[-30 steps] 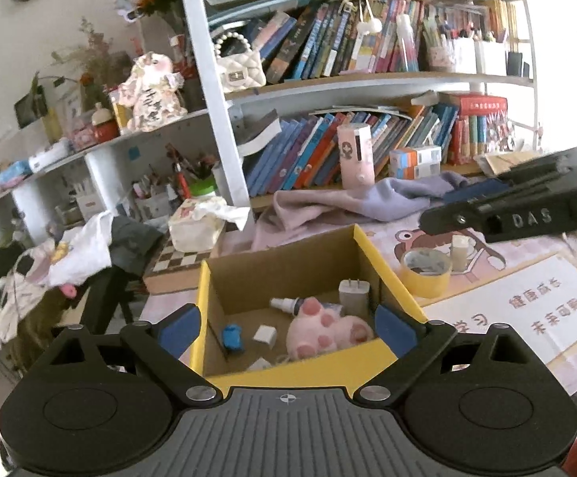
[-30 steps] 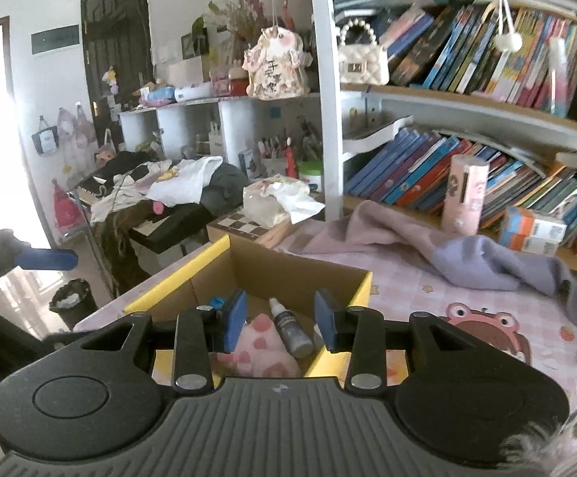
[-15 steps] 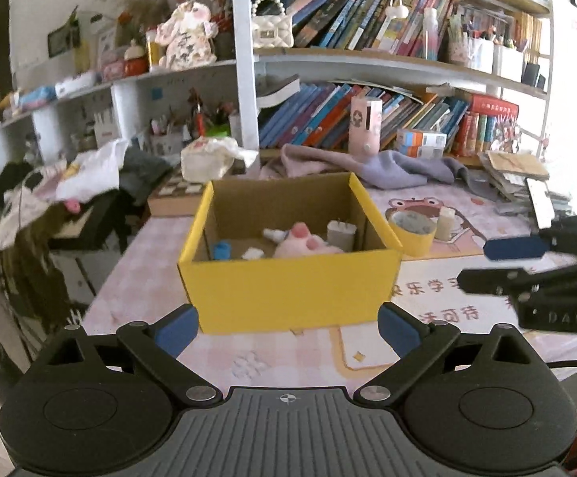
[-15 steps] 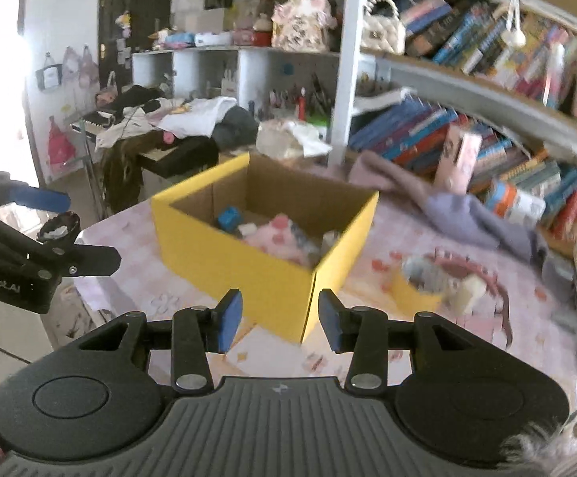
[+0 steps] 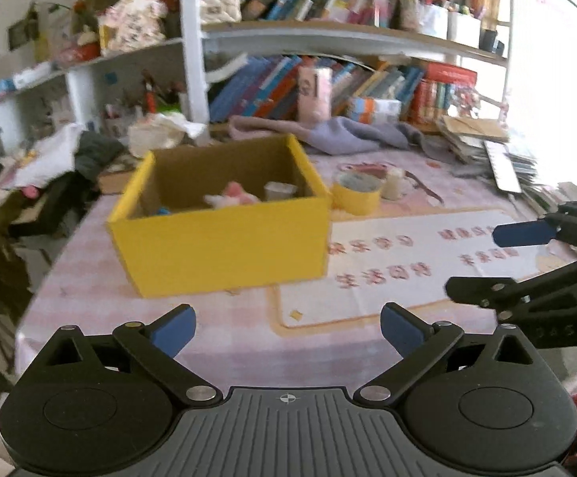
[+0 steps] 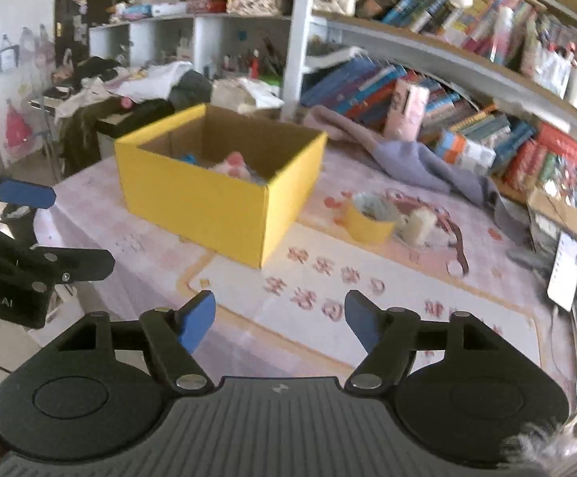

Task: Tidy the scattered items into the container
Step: 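Withdraw both tools from the box toward the tape roll and white cube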

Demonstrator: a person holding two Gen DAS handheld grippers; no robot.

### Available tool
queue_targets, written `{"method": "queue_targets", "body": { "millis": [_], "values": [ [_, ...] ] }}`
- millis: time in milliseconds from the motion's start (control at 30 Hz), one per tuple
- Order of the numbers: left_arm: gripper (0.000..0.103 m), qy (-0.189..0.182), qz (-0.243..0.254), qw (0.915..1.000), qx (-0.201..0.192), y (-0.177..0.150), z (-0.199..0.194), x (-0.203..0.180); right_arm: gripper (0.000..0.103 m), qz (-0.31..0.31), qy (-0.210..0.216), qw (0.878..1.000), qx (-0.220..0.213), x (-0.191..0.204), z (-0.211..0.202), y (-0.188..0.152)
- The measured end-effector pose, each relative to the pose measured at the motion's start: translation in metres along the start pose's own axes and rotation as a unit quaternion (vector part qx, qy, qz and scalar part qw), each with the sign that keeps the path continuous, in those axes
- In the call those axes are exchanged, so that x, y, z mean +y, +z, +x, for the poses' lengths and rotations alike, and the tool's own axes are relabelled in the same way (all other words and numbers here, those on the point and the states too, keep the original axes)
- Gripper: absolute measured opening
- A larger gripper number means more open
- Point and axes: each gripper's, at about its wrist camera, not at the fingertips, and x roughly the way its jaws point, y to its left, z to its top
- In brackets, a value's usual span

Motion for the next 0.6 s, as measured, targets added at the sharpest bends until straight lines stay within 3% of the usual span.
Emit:
{"method": "queue_targets", "body": {
  "millis": [167,600],
  "values": [
    [0.101,-0.037,0.031,0.9987,0.017,-0.002,0.013,-0.026,0.084,0.012,-0.02,1.0,0.011,-0.011,-0.005,-0.012],
    [0.101,-0.105,0.078,0.9908,0.032,0.022,0.055,-0.079,0.086,0.074,-0.068,0.994,0.052,-0.073,0.002,-0.032]
  ]
}}
